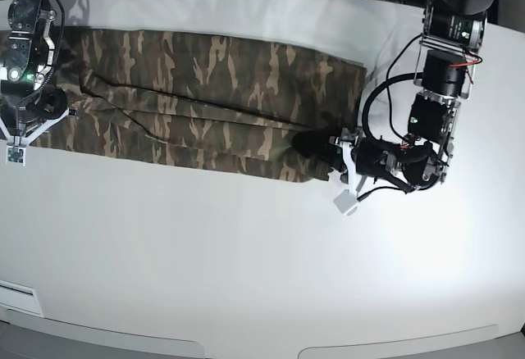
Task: Fold the T-shirt properly
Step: 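Move the left gripper to the strip's free end and grasp it, then pull the grasped end with the left gripper toward the right gripper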
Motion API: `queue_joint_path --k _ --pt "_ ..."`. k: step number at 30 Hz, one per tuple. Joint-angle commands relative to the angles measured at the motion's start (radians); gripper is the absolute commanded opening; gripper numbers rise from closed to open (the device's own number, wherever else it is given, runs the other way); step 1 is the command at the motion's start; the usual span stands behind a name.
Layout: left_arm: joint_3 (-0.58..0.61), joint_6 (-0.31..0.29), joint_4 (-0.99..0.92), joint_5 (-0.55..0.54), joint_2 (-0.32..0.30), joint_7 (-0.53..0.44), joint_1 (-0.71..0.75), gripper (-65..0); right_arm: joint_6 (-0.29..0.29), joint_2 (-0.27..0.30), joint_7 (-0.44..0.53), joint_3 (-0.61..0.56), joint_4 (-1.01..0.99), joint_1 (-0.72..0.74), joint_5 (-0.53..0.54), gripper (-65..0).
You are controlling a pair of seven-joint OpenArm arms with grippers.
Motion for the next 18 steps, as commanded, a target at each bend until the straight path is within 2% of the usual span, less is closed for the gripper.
queue_joint_path --k 1,5,8,10,11,15,18 --pt "-0.003 0.019 -0.004 0.034 -0.038 0.021 -0.022 -65.0 0.016 0.018 0.023 0.01 0.017 0.013 -0.011 -47.8" --pt "-0.003 0.019 -0.004 0.034 -0.098 0.016 -0.051 -65.0 0.103 0.019 0.031 0.01 0.027 0.013 0.021 -47.8" --pt "-0.005 0.019 -0.004 0.034 -0.139 0.014 -0.064 -65.0 0.193 0.02 0.034 0.01 0.059 0.013 0.104 -49.8" --pt "-0.016 0.019 -0.004 0.034 -0.165 0.014 -0.063 -65.0 0.27 0.02 0.033 0.01 0.086 0.012 0.179 -57.6" --pt "-0.023 0.019 -0.004 0.034 -0.178 0.014 -0.062 -65.0 0.299 0.019 0.03 0.01 0.093 0.012 0.21 -64.6" --pt "-0.04 0.019 -0.004 0.007 -0.237 0.014 -0.063 -65.0 0.341 0.016 0.042 0.009 0.079 -0.006 0.252 -65.0" --pt "-0.053 0.016 -0.004 -0.041 -0.274 0.031 -0.063 -65.0 0.343 0.011 0.061 0.009 0.028 -0.018 0.256 -65.0"
